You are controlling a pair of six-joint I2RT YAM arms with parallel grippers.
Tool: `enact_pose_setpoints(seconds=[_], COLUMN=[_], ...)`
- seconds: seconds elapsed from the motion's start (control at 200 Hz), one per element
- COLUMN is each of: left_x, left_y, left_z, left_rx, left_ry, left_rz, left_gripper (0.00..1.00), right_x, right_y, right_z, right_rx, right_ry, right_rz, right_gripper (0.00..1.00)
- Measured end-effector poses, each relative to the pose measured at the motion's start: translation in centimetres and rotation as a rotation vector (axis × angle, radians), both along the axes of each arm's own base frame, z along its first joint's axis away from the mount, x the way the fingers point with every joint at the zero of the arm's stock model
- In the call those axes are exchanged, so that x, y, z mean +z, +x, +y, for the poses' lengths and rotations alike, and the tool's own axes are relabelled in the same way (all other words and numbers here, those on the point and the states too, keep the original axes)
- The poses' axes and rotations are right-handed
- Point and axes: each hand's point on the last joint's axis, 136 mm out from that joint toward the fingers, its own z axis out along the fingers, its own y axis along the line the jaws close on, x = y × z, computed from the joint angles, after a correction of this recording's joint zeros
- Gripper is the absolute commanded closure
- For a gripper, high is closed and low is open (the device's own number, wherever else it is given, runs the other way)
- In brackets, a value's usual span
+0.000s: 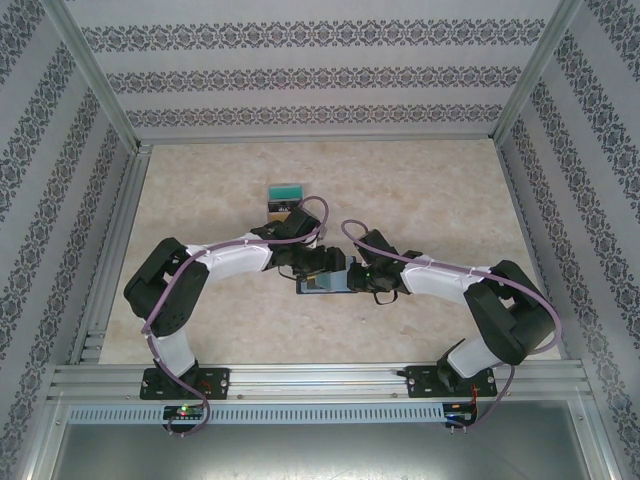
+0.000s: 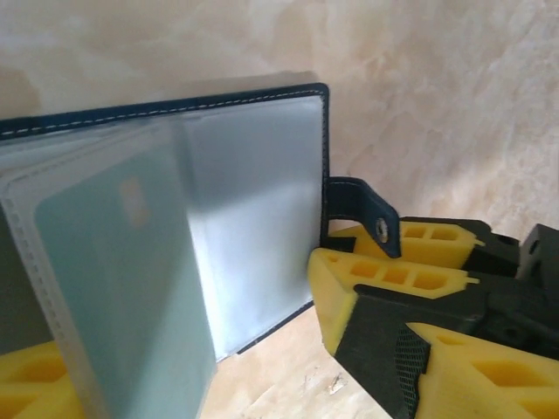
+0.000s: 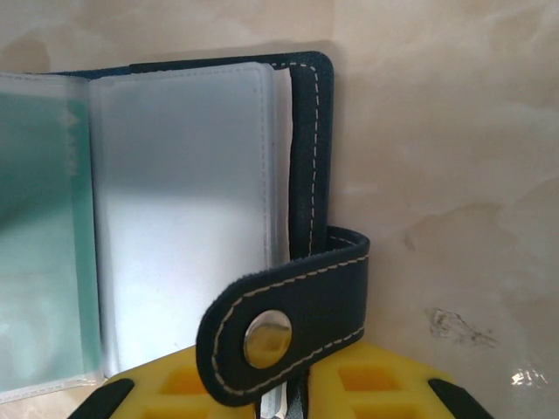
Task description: Take the credit cards out of the card holder
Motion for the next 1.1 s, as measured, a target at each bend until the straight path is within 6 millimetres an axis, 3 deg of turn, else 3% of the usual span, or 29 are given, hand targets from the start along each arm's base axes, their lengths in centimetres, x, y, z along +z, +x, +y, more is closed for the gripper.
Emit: enact_pose_setpoints(seconds=[0.39,0.56,0.859,0.974,1.099], left_x=[1.7,2.0,2.0,1.8,1.5], left_y=[0.2,0.4,0.5,0.8,1.1], left_z=[-1.2,-2.3,-2.7,-2.5,-1.8], left_rx=[-0.030,-0.051,-0.056,-0.041,-0.011], left_ry=[-0.072,-0.094,-0.095,-0.080,-0.056], left_rz=[-0.030,-0.031,-0.032,-0.043,-0.054], left_gripper=[0.26,0.25,0.26,0.31,0.46], right_x=[0.0,0.3,2.9,2.8,3.0], right_y=[0.0,-0.5,0.5,0.4,0.8], right_z=[0.0,-1.0,-3.2,-3.0,-2.3], right_rx=[-0.015,-0.045,-0.133,-0.128,-0.101], right_ry=[0.017,0.018,0.061,0.070,0.080], right_rz=[-0.011,-0.016,-0.076,-0.068,-0.054], right_gripper=[0.77,0.76,0.77,0.82,0.84])
